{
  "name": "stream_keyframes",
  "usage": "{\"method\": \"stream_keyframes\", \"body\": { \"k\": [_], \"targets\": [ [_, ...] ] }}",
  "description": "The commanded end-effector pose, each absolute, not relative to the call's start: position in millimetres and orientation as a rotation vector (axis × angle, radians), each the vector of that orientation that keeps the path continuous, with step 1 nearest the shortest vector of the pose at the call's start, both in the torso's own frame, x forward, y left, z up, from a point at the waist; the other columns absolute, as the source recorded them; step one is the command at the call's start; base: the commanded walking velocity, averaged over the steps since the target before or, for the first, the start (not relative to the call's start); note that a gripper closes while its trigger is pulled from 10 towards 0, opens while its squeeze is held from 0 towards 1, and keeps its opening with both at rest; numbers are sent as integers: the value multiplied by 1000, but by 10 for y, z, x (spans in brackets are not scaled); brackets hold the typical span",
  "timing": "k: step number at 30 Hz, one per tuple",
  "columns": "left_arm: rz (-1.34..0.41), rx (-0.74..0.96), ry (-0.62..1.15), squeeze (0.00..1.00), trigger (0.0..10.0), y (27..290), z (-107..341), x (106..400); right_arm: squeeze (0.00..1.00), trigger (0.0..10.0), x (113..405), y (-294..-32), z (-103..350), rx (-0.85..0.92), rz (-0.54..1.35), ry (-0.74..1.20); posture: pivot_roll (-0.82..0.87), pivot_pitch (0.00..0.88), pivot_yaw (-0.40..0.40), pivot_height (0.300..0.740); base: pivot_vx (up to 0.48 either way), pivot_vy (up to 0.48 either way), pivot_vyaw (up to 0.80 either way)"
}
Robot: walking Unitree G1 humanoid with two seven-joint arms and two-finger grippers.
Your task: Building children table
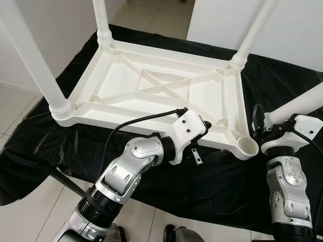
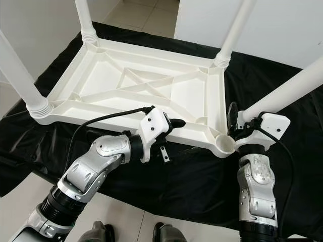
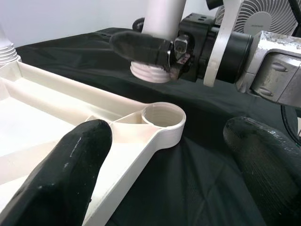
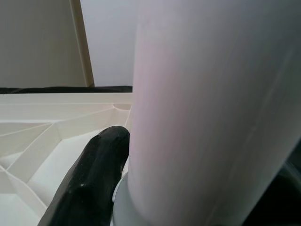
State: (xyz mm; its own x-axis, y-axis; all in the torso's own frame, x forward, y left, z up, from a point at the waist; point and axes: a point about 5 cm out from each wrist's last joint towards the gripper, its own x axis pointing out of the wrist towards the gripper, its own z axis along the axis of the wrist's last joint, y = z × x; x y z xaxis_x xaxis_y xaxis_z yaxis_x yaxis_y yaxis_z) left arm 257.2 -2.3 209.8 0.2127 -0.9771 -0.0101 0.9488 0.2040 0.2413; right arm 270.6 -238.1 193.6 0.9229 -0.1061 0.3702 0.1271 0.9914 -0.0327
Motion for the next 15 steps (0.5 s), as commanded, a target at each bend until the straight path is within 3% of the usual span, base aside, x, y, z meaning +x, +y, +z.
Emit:
{"method": "stream_keyframes", "body": {
  "k": [1,4,5,6,15],
  "targets": [
    [-1341,214,-168,0,10000,-32,2116,2573,0,0,2710,-2378,1909,-57,-103,-359,21,161,-51,740,0,0,0],
    [-1334,215,-168,0,10000,-22,2119,2580,0,0,2726,-2352,1889,-66,-80,-346,26,161,-52,740,0,0,0],
    [-1331,215,-168,0,10000,-14,2122,2586,0,3686,2735,-2350,1865,-62,-64,-323,28,161,-51,740,0,0,0],
    [-1329,215,-167,0,10000,-8,2124,2590,0,10000,2742,-2358,1850,-69,-47,-307,26,162,-48,740,0,0,0],
    [-1344,195,-165,0,10000,14,2167,2619,0,10000,2758,-2303,1800,-121,94,-231,25,164,-51,740,0,0,0]
  ]
}}
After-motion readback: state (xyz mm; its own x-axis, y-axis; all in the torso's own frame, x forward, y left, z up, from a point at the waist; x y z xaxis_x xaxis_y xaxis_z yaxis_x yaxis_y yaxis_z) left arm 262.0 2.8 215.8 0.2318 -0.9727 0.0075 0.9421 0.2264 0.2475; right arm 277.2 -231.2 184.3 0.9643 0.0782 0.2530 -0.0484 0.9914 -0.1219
